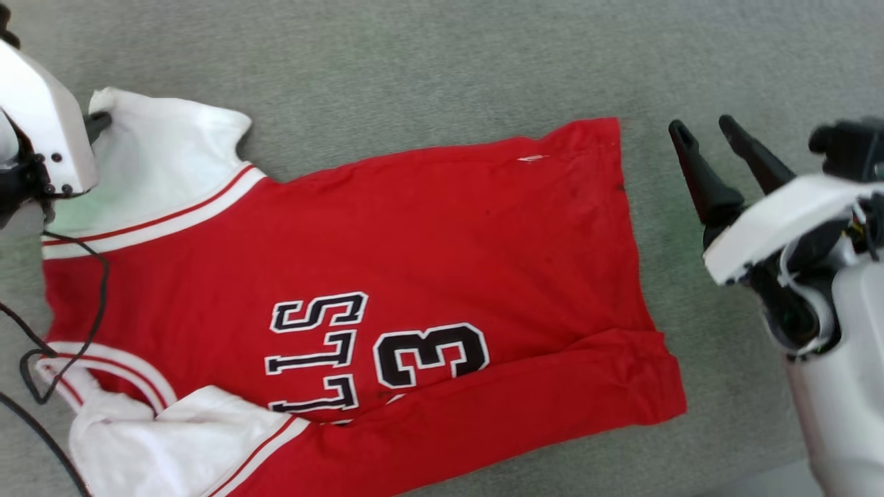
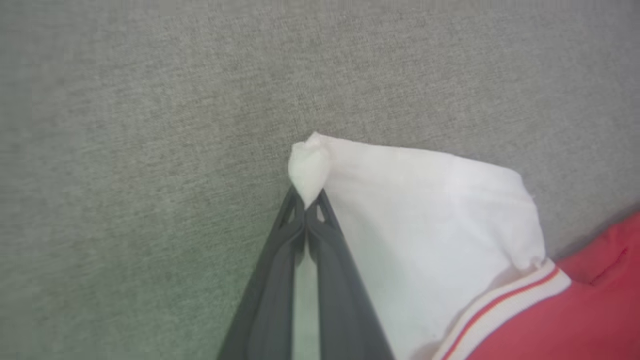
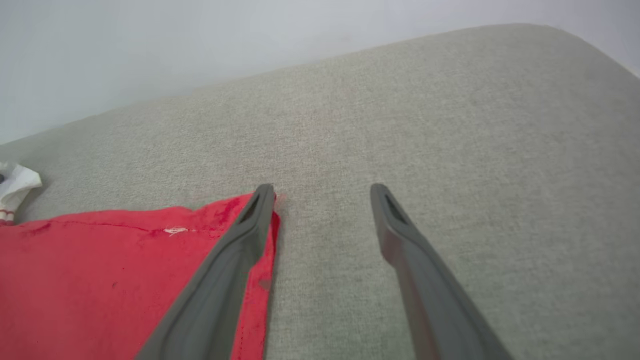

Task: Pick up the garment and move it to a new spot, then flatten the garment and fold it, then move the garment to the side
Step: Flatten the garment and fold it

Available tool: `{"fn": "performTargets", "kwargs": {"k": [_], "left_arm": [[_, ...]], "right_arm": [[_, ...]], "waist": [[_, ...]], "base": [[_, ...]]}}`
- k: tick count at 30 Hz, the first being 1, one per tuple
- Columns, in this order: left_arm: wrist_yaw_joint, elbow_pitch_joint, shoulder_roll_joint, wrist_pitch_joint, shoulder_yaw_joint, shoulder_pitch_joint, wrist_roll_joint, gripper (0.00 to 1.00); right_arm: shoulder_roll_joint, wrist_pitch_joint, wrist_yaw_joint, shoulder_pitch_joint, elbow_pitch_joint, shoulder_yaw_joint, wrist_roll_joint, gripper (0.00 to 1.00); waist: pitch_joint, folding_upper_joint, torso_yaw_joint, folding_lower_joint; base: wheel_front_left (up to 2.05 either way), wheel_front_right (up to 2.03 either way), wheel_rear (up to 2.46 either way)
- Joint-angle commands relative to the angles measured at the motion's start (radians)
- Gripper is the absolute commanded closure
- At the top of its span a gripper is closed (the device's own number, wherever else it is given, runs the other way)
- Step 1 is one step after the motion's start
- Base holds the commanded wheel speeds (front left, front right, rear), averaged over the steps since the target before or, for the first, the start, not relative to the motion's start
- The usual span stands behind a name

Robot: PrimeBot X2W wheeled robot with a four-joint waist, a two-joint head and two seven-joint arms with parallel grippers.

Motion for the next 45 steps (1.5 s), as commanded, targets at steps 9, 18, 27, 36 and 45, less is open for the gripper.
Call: {"fn": "performTargets", "kwargs": {"k": [9, 18, 27, 36, 45], "left_arm": [[-0.014, -0.108, -0.030, -0.068, -0.018, -0.033, 0.028, 1.00], [-0.018, -0.186, -0.053, -0.091, -0.039, -0.005, 0.027, 1.00], [-0.023, -0.203, -0.047, -0.156, -0.020, 0.053, 0.011, 1.00], [0.037, -0.285, -0.022, -0.283, 0.053, 0.293, -0.028, 1.00], [0.140, -0.444, -0.043, -0.394, 0.147, 0.724, -0.124, 1.00]], "right_arm": [[-0.104, 0.333, 0.000, -0.217, 0.188, 0.131, 0.065, 0.00], [-0.126, 0.607, 0.000, -0.280, 0.329, 0.240, 0.118, 0.00], [-0.155, 0.601, 0.000, -0.322, 0.310, 0.222, 0.115, 1.00], [-0.187, 0.528, 0.000, -0.188, 0.195, 0.172, 0.101, 1.00], [-0.175, 0.485, 0.000, 0.085, 0.098, 0.119, 0.095, 1.00]], "waist": [[-0.003, 0.0000, 0.114, -0.0001], [0.011, 0.0000, 0.175, -0.0001], [-0.047, 0.0000, 0.198, -0.0001], [-0.197, 0.0000, 0.208, -0.0001], [-0.328, 0.0000, 0.208, -0.0001]], "base": [[0.00, 0.00, 0.00], [0.00, 0.00, 0.00], [0.00, 0.00, 0.00], [0.00, 0.00, 0.00], [0.00, 0.00, 0.00]]}}
